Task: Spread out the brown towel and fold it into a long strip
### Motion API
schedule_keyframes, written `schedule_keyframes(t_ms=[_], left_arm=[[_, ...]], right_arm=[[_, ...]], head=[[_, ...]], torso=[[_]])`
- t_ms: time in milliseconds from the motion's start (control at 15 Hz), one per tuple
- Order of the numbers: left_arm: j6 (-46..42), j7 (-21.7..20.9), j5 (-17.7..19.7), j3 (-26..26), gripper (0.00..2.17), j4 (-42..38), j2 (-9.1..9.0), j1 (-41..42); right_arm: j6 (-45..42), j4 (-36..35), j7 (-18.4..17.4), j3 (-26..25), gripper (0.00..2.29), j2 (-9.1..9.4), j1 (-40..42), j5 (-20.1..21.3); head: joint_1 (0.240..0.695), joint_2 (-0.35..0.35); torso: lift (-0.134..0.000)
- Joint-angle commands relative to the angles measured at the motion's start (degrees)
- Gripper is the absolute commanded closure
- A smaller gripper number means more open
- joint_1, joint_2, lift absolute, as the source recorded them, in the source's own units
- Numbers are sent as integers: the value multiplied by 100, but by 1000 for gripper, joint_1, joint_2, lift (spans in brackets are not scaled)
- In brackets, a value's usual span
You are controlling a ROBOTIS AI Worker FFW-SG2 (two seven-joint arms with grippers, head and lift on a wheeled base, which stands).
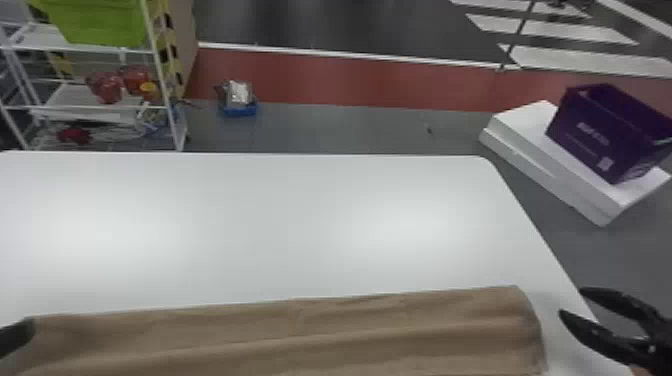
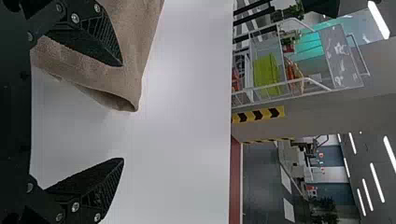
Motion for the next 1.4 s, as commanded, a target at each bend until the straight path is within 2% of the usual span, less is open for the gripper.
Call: schedule_keyframes(t_ms=[0,200,667,867,1000,1067,1200,1267,1333], left_arm=[[-1,-59,-172,2,282,215,95,-110],[333,-252,-278,2,340,223,183,-110],[403,-499,-453,-25,340,250,200,-110],[632,-586,-436,-86,738,250,192,-110],[667,-595,-436,-104,859,232,174,-110],[667,-595,-409,-95,1028,215,156,-110],[667,-595,-383,-86,1031,162,139,-110],[667,-586,-374,-86,1143,109,130,-101],[685,-569,-366,-86,1359,109,130,-110]], right_arm=[[114,0,26,2,191,-4,-72,10],[149,0,44,2,191,-31,-98,27],[237,0,149,-42,191,-57,-124,-60],[237,0,193,-77,191,-75,-98,-78],[237,0,184,-77,191,-84,-80,-96],[237,0,193,-77,191,-84,-80,-96],[237,0,193,-69,191,-84,-63,-96],[237,0,184,-25,191,-84,-63,-78],[237,0,184,2,191,-75,-45,-60]], head=[[695,-144],[695,-125],[695,-123],[695,-137],[695,-149],[695,-152],[695,-157],[695,-160],[695,-160]], torso=[[-123],[-123],[-123],[-123],[-123],[-123],[-123],[-123],[-123]])
